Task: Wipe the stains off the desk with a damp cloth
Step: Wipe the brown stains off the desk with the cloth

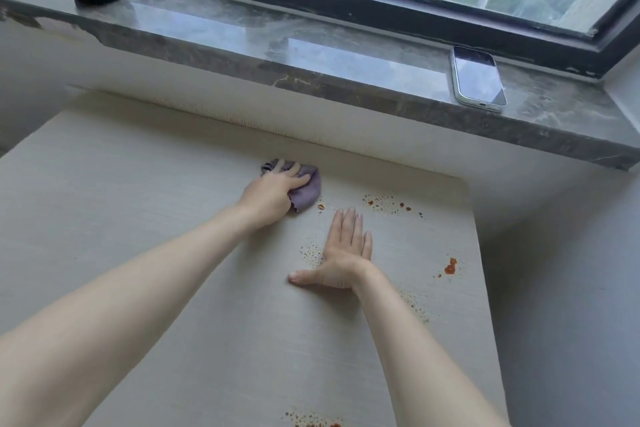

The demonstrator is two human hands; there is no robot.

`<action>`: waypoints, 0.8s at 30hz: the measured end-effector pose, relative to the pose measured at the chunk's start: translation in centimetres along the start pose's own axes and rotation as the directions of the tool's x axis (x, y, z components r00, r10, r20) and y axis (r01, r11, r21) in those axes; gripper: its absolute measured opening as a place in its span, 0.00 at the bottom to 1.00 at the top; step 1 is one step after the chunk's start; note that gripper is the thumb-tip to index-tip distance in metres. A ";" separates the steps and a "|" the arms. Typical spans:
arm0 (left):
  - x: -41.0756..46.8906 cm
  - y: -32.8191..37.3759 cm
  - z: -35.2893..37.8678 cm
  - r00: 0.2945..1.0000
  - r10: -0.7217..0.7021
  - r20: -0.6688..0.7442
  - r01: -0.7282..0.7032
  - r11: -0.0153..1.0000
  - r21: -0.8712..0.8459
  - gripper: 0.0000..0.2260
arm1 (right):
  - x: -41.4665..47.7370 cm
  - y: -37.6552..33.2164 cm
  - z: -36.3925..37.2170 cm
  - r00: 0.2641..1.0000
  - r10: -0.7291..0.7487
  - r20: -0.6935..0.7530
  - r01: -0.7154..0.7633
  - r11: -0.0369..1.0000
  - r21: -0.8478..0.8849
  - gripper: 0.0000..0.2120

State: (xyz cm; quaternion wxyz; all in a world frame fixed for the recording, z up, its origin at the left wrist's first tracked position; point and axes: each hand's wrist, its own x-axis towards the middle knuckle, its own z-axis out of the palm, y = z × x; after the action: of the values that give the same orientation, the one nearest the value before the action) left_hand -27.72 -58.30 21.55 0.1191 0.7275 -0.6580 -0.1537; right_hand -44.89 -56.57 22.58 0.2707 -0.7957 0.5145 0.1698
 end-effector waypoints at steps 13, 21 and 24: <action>1.9 -2.6 0.2 0.996 0.088 -0.008 -0.087 0.995 0.037 0.27 | 0.1 0.2 0.2 1.000 -0.007 -0.002 0.007 1.000 0.010 0.68; 5.3 -1.6 -0.7 0.975 -0.192 -0.110 0.185 0.980 -0.073 0.28 | 0.4 0.3 0.6 0.999 -0.016 -0.030 0.018 0.999 0.045 0.68; 5.4 -1.8 -0.4 0.994 -0.056 -0.097 0.053 0.998 -0.031 0.27 | 0.2 0.3 0.4 0.999 -0.014 -0.036 0.016 0.999 0.043 0.68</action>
State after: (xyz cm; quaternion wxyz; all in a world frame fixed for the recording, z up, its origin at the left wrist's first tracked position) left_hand -25.45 -63.52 20.88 0.1570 0.7501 -0.6291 -0.1304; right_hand -45.10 -56.64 22.08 0.2796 -0.7965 0.5169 0.1424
